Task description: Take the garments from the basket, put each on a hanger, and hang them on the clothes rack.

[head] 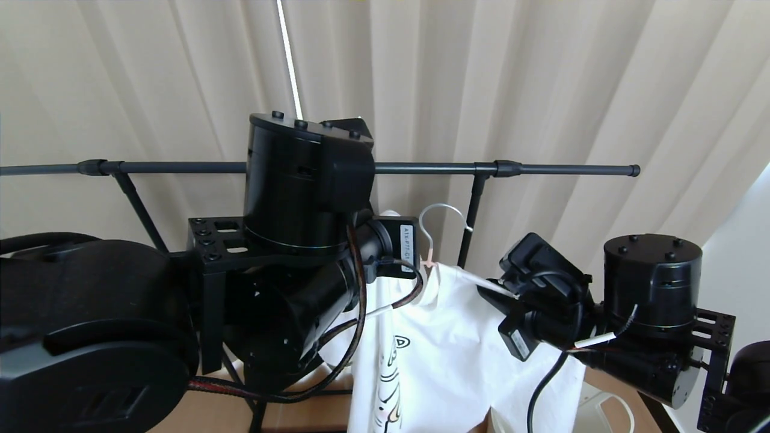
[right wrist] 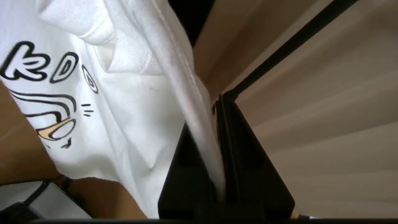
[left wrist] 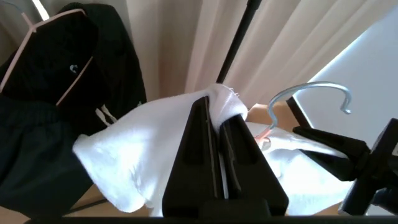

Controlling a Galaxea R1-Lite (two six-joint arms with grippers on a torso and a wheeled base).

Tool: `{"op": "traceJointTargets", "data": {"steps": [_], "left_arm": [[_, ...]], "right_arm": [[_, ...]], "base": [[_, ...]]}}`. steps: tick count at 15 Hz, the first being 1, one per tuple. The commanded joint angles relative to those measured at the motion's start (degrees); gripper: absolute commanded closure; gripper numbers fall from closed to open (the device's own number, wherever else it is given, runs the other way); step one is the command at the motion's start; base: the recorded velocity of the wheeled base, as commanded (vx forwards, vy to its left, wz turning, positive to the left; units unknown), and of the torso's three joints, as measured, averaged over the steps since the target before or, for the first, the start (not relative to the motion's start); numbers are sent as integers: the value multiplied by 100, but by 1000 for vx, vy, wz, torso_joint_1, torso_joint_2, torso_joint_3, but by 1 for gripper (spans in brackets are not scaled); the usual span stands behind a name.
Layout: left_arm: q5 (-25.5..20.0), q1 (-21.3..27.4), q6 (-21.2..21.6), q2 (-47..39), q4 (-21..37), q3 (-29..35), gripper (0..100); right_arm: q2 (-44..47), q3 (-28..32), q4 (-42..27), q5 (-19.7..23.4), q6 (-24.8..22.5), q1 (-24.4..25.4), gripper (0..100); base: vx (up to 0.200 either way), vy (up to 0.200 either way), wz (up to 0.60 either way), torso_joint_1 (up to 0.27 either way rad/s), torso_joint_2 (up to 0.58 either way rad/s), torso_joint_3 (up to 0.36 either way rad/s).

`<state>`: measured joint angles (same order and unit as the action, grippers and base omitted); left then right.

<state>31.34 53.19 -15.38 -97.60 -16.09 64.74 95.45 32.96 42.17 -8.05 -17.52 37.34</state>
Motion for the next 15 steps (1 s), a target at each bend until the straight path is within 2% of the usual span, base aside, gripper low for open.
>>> {"op": "traceJointTargets", "data": {"steps": [1,4,7,12,15], "left_arm": [[3,16,0,83,-8,-14,100],[3,16,0,83,-8,-6,100],[3,16,36,74,-17,3,100],[3,7,71,74,-17,38,100],[3,-1,79,83,-8,47,100]], "right_arm": [[-44,-44,160,101,29,1,100],[-18,17,424,110,451,10,100],[-18,114,433,119,706,37,100],[0,404,433,163,1400,98,100],[-44,413,433,348,1523,80,100]], "base": [[0,0,0,0,0,0],[0,0,0,0,0,0],[0,0,0,0,0,0],[0,0,0,0,0,0],[0,0,0,0,0,0]]}}
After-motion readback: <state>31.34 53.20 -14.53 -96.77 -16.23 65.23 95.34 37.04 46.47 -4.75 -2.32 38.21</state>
